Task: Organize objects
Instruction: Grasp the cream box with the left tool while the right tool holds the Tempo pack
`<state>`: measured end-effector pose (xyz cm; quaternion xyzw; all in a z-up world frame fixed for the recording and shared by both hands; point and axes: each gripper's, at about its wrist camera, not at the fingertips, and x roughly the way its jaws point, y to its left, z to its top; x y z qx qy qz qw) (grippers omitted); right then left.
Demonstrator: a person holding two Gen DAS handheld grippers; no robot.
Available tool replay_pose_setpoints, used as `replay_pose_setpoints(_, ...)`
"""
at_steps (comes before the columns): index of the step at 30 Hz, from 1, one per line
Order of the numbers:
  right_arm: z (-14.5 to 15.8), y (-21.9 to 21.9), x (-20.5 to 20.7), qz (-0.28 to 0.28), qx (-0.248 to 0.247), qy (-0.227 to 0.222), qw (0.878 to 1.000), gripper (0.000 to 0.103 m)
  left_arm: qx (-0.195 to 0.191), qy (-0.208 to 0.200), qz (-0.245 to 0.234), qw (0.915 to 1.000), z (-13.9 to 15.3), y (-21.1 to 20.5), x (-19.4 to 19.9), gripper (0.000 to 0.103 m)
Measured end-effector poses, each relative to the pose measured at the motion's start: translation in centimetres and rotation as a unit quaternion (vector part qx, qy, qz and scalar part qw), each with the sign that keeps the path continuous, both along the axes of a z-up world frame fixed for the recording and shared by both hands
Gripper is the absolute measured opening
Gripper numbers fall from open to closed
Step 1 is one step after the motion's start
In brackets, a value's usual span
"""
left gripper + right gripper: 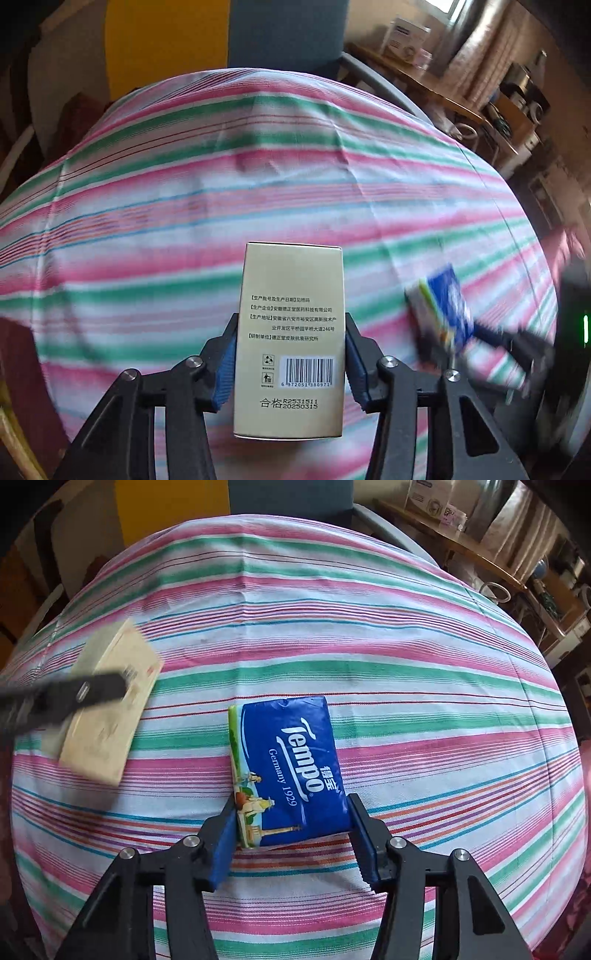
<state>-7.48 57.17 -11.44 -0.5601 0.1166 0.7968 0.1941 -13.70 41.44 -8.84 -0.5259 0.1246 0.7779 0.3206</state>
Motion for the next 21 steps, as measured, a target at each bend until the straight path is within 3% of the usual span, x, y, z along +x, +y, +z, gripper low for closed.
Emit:
replay_pose_setpoints(11, 0.3, -0.5, 0.3, -0.003, -0.012, 0.013, 1.000, 0.058, 0.016, 0.085, -0.026, 0.9959, 1.6, -9.4, 11.8, 0.050)
replay_pose_setpoints(21, 0.7, -1.6, 1.0, 0.016, 0.024, 0.021, 0.999, 0.054, 0.052, 0.135, -0.007, 0.9894, 4.5, -14.7, 14.6, 0.050)
